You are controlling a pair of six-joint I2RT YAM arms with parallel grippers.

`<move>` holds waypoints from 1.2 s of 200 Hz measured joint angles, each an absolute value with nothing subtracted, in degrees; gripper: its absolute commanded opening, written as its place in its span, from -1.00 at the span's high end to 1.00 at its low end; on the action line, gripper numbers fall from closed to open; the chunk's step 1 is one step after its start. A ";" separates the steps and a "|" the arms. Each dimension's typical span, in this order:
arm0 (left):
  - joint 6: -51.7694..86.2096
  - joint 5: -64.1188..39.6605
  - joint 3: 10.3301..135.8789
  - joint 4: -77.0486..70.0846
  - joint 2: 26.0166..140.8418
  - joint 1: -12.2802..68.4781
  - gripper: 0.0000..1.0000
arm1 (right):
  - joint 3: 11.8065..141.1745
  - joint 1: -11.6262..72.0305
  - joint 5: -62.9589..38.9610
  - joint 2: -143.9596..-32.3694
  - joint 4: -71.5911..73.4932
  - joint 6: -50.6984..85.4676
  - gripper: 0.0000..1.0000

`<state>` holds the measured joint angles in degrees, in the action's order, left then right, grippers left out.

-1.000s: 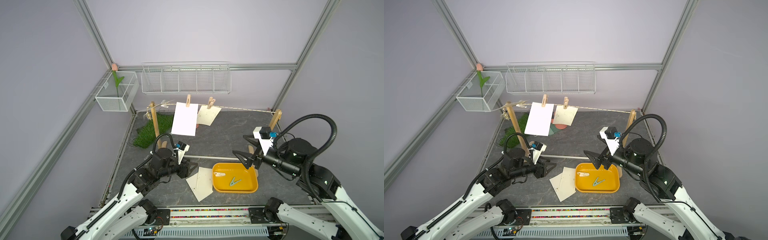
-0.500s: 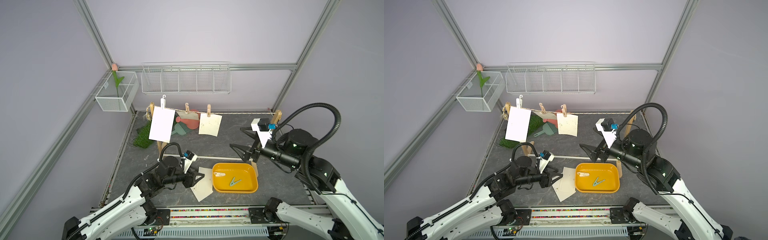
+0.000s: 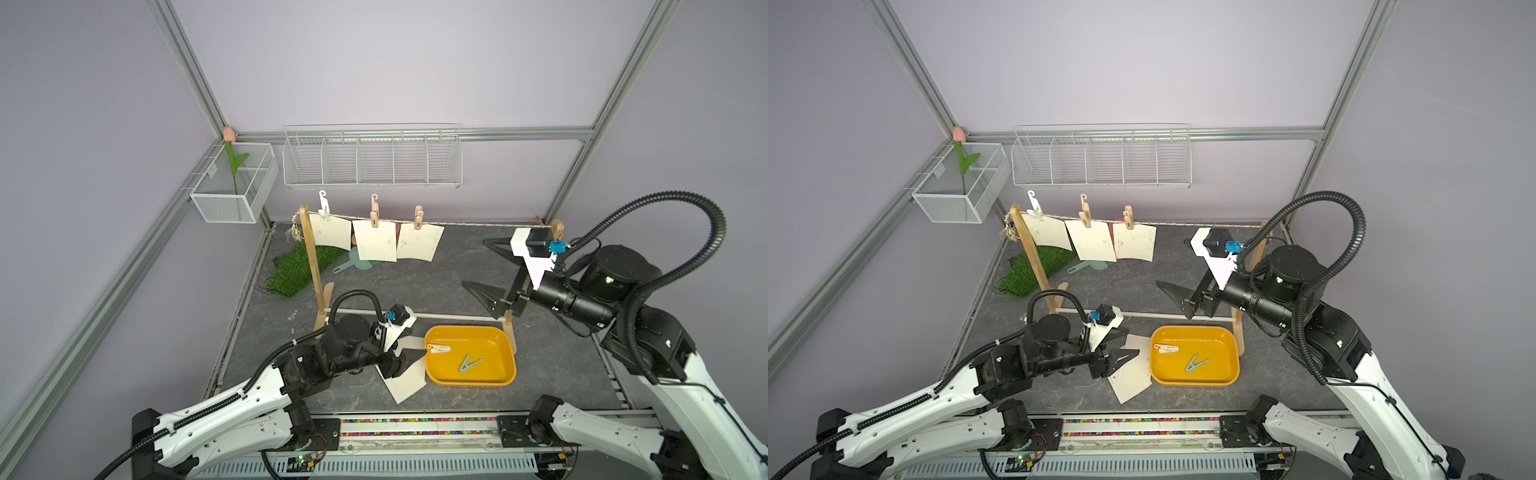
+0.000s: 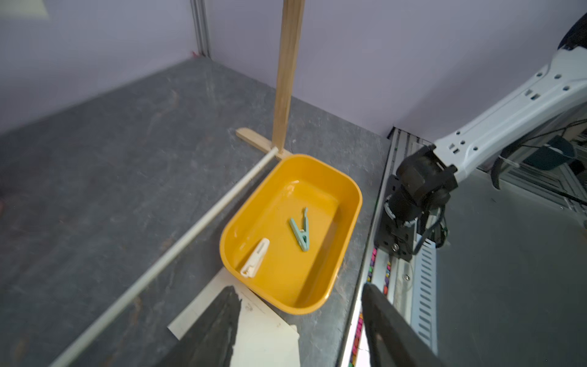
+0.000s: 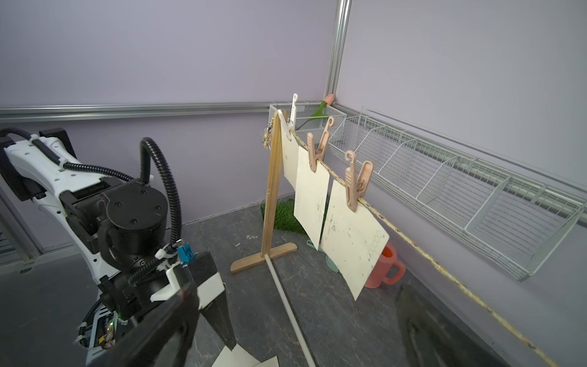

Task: Remove the postcards from the strings
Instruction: Pinch the postcard on the clothesline.

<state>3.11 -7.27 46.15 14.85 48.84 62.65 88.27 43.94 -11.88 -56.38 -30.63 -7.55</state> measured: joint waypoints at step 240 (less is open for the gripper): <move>-15.51 -16.40 70.41 8.69 71.70 37.98 -0.28 | 120.44 33.36 -30.61 -86.28 -48.12 -13.76 -1.00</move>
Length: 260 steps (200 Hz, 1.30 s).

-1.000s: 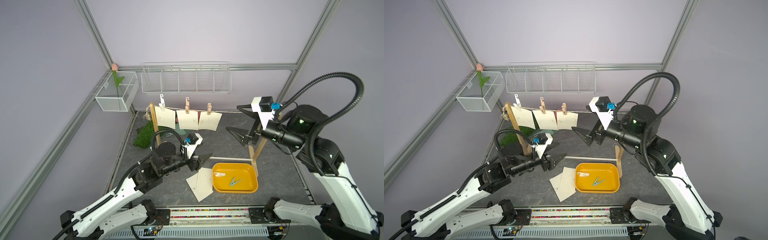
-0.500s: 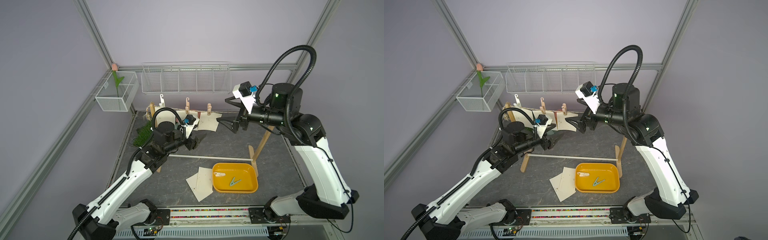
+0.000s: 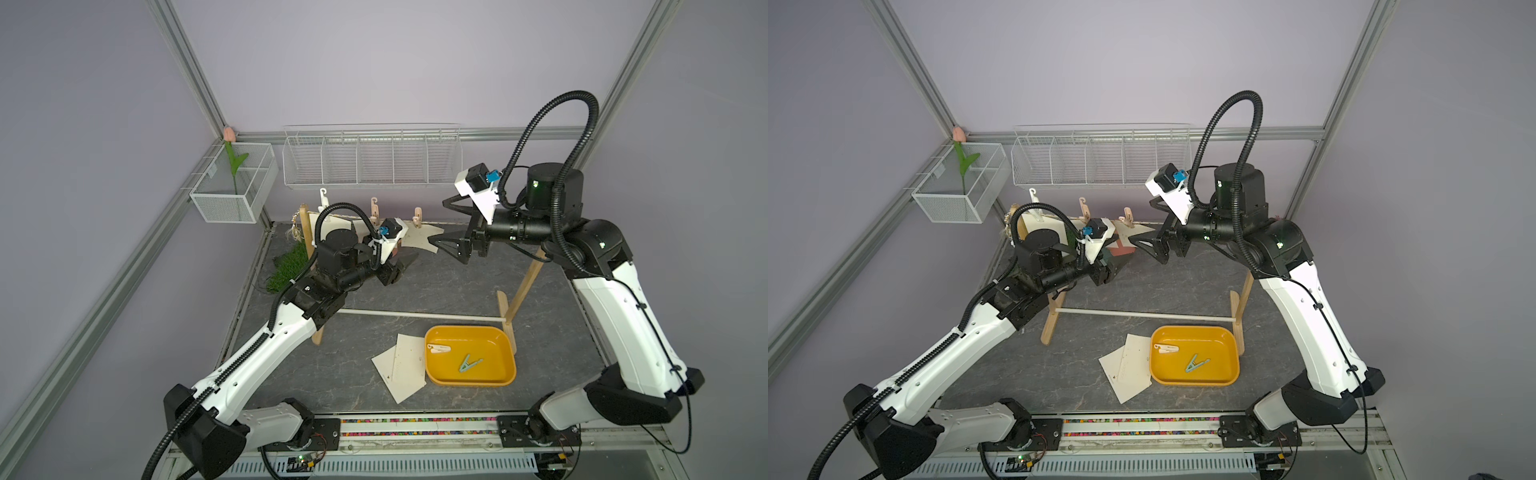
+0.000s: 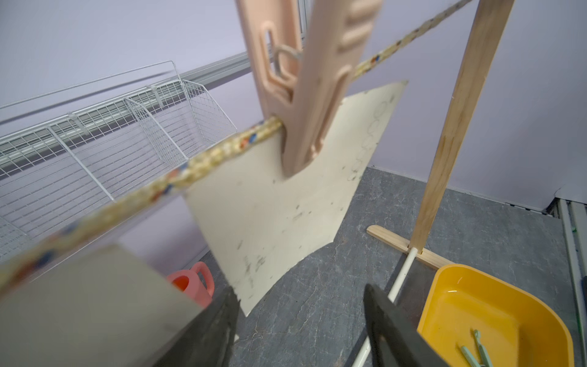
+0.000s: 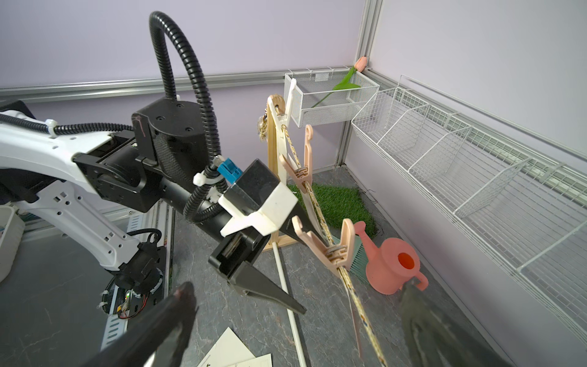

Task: Remove the postcards from the strings
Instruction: Pinch the postcard on the clothesline, then remove the clamp from the clothesline.

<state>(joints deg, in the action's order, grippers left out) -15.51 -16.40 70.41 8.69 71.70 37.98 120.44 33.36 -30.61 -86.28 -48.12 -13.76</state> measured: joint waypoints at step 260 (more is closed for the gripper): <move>-21.69 -20.38 70.85 10.35 71.13 37.89 0.84 | 124.42 33.19 -34.15 -91.33 -45.23 -17.19 -0.70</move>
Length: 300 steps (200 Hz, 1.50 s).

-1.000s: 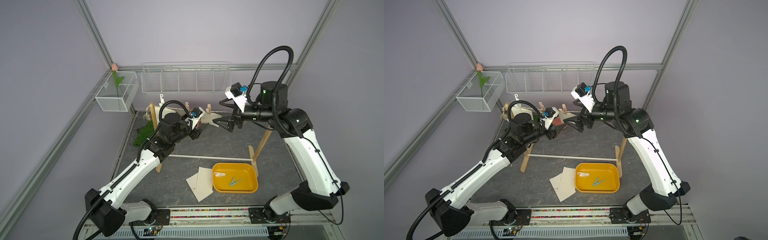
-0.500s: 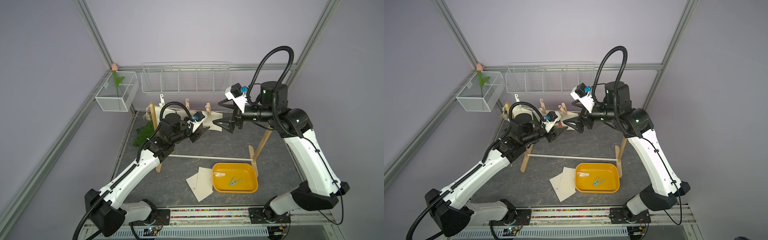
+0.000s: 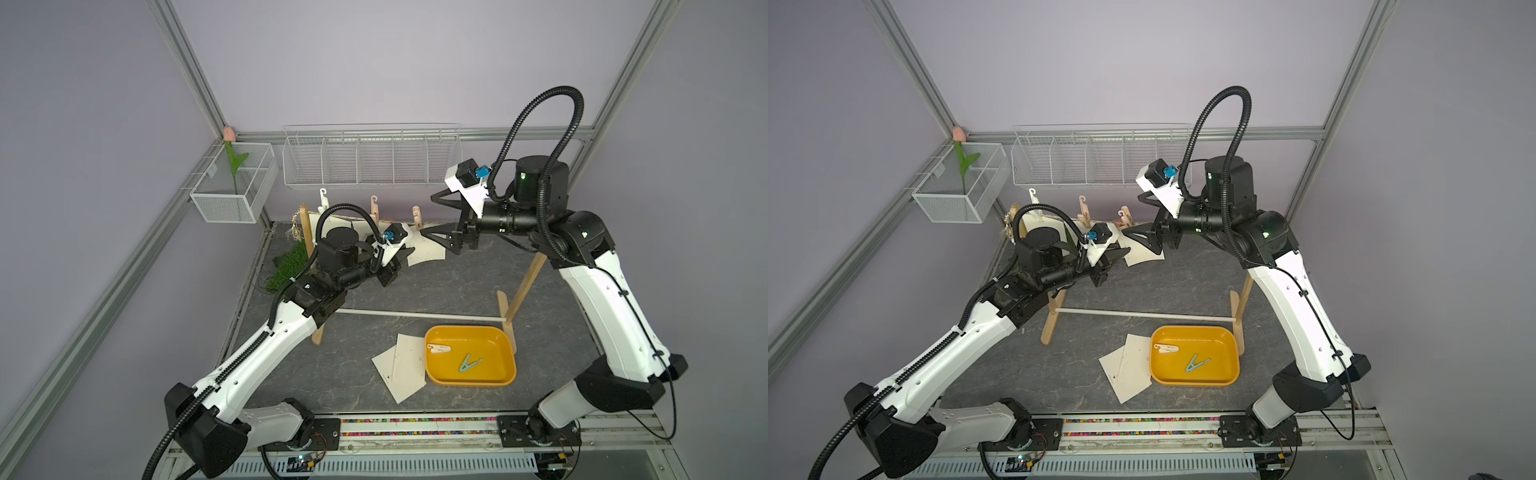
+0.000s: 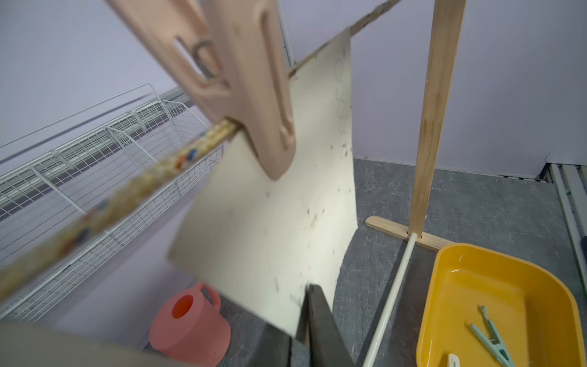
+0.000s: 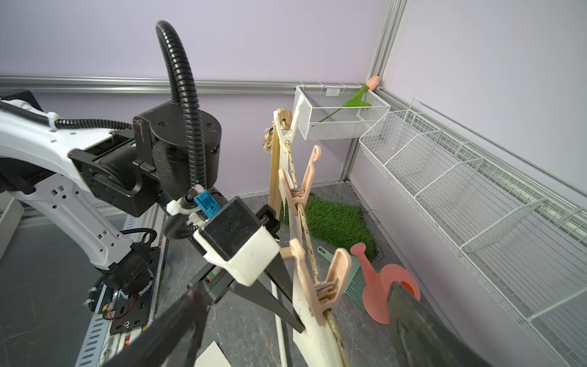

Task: Remove the postcards from the strings
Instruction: Remove the clamp from the clothesline.

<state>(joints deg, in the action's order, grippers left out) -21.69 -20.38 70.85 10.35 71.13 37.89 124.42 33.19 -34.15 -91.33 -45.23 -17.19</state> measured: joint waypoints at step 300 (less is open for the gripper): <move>-18.85 -21.06 70.81 10.57 70.81 37.87 1.00 | 132.25 33.47 -38.33 -100.73 -49.23 -21.80 0.62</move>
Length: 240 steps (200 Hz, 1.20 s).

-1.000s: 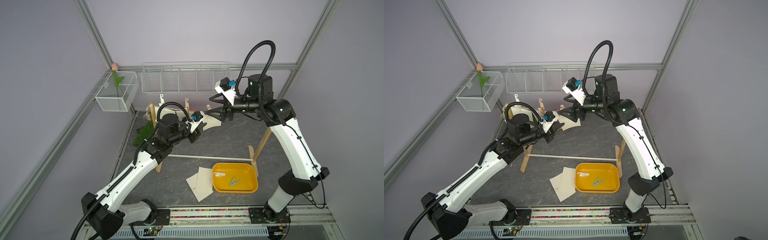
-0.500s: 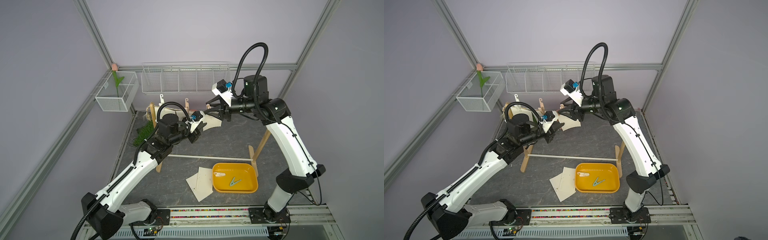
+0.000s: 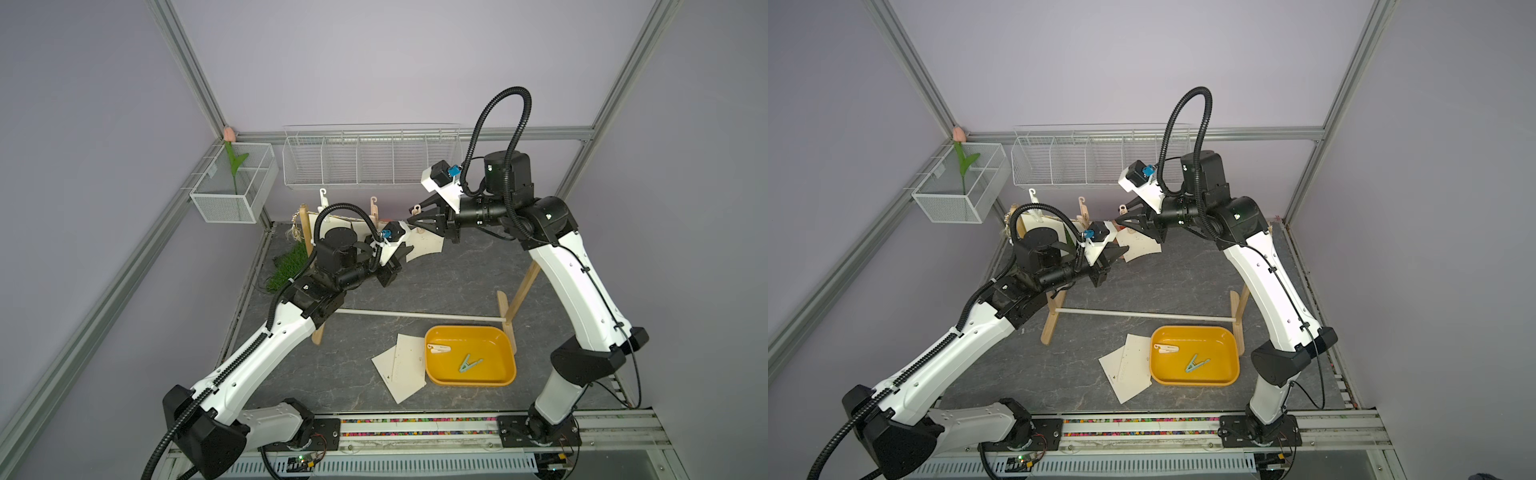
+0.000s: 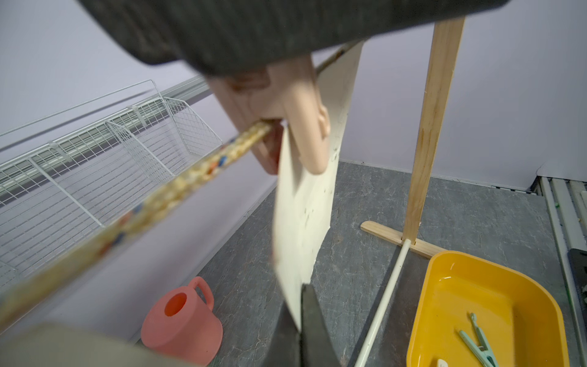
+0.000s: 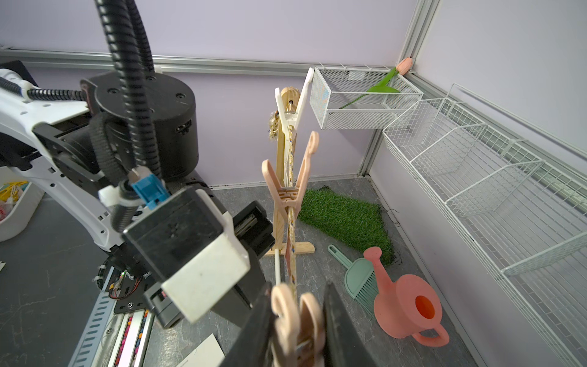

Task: Remove the postcards from the strings
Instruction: Remove the clamp from the clothesline, then place the clamp in the storage box.

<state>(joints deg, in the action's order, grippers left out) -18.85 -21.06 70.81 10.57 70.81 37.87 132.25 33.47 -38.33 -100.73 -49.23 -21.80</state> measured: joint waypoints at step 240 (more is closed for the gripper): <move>11.05 -28.34 54.68 26.13 39.88 40.53 1.00 | 68.40 40.21 -14.02 -53.12 -19.51 -0.51 0.53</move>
